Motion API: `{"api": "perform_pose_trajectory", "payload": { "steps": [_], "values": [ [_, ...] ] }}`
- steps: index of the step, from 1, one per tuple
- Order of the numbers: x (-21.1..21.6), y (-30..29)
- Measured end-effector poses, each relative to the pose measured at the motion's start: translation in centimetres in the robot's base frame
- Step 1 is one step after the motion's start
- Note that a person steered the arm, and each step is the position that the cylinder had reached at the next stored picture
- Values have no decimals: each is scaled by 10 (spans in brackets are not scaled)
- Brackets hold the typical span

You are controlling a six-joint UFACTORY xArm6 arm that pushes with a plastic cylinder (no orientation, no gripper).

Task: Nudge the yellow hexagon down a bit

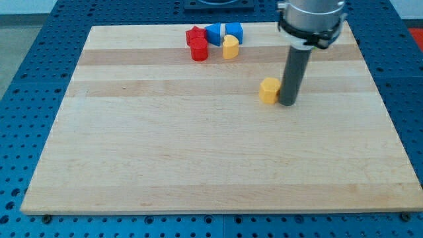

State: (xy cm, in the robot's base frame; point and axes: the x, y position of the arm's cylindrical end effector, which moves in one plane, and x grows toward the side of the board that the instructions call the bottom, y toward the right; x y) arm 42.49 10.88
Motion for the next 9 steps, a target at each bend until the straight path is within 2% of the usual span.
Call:
{"api": "perform_pose_trajectory", "payload": {
  "steps": [2,6,8,9],
  "values": [
    [-13,-42],
    [-85,-51],
    [-100,-77],
    [-97,-40]
  ]
}}
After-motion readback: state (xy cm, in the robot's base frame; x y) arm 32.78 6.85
